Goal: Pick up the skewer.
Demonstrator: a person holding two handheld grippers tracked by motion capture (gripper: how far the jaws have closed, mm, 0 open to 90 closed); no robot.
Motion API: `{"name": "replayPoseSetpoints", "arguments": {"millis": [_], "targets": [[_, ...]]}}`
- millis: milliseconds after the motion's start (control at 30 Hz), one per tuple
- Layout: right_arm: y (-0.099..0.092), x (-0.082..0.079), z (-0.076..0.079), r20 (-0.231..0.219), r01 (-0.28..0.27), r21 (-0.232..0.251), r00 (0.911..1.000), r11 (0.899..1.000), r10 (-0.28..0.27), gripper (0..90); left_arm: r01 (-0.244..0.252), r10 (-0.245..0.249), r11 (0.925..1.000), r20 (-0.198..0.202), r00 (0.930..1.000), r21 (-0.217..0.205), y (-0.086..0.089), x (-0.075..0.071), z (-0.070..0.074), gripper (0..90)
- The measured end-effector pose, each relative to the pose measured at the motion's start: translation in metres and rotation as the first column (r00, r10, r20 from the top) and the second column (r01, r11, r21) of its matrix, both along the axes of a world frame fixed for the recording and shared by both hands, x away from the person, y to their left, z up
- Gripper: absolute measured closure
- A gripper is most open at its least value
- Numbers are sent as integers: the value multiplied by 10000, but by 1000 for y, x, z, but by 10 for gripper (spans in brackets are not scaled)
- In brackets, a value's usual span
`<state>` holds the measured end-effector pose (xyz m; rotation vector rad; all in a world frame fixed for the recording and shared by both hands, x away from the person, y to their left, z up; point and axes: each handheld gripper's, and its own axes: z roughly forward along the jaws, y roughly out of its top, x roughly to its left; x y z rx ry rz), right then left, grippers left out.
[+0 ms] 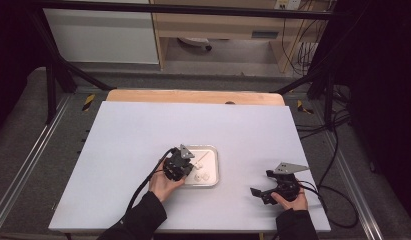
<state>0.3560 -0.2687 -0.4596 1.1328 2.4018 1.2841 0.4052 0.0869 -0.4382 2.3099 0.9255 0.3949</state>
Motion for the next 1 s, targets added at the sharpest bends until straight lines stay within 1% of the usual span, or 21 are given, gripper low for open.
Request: {"name": "replayPoseSetpoints", "arguments": {"millis": [67, 300, 467, 533, 667, 767, 933, 1000], "targets": [[0, 0, 0, 0, -5, -53, 10000, 10000, 5, 7, -46, 46, 10000, 21, 10000, -32, 0, -1, 0, 875], [0, 0, 0, -11, -13, -21, 10000, 10000, 13, 7, -216, 219, 9992, 104, 9997, -347, 3, -3, -2, 883], [0, 0, 0, -20, -27, -46, 10000, 10000, 27, 7, -212, 219, 9983, 125, 9997, -551, 6, -2, -3, 885], [0, 0, 0, -18, -38, -29, 10000, 10000, 37, 7, -167, 180, 9981, 216, 9996, -585, 6, -3, -2, 885], [0, 0, 0, -19, -12, -12, 10000, 10000, 12, 8, -126, 159, 9967, 403, 9991, -807, 9, -5, 4, 885], [0, 0, 0, -34, -13, -29, 10000, 10000, 13, 7, -114, 158, 9963, 515, 9985, -848, 12, -7, 7, 885], [0, 0, 0, 0, -28, -72, 10000, 10000, 28, 7, -62, 115, 9952, 534, 9985, -977, 18, -8, 12, 885], [1, 0, 0, 54, -49, -166, 10000, 9998, 50, 7, -32, 90, 9947, 551, 9984, -1030, 21, -10, 14, 885]]}}
